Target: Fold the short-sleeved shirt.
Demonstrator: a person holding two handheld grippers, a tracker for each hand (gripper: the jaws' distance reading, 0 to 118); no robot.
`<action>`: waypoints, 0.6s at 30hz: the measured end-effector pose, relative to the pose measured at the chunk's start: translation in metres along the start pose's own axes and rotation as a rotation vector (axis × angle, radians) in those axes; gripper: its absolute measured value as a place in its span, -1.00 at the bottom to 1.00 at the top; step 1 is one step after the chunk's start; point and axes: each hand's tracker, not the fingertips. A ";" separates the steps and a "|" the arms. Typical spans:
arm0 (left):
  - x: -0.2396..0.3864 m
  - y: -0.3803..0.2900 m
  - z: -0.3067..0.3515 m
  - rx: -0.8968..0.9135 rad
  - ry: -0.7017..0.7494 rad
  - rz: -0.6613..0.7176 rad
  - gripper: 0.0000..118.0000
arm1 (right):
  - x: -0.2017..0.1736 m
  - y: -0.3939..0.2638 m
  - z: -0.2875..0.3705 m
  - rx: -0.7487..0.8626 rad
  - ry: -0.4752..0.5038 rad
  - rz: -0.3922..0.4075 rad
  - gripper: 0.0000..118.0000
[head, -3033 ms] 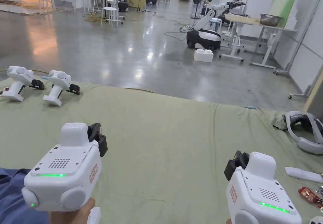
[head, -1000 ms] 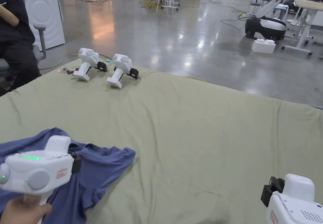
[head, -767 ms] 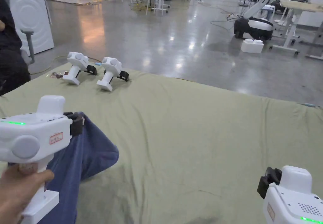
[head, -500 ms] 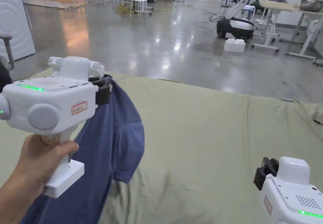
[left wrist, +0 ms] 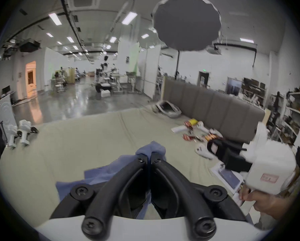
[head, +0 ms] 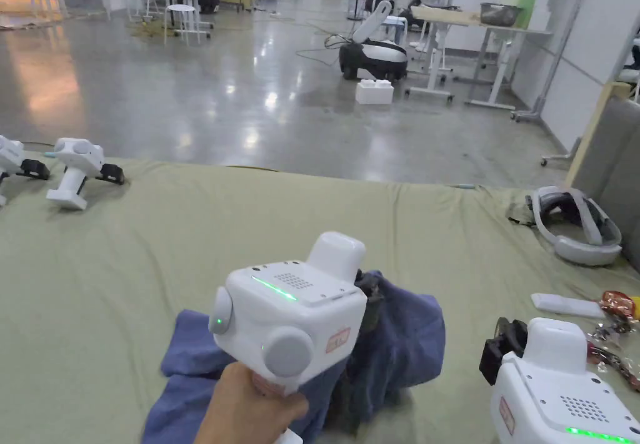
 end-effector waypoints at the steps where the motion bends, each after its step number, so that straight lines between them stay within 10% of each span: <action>1: 0.006 -0.013 -0.011 -0.027 -0.029 0.019 -0.92 | 0.005 -0.003 0.001 -0.004 -0.011 0.005 -0.73; 8: 0.024 -0.090 -0.050 -0.165 -0.036 0.007 -0.87 | 0.026 -0.019 0.002 -0.054 -0.037 0.000 -0.73; 12: 0.011 -0.106 -0.053 -0.218 -0.060 0.043 0.11 | 0.024 -0.024 -0.001 -0.087 -0.025 -0.004 -0.73; 18: -0.019 -0.102 -0.039 -0.060 0.039 0.125 0.19 | 0.006 -0.016 0.000 -0.080 0.013 0.013 -0.73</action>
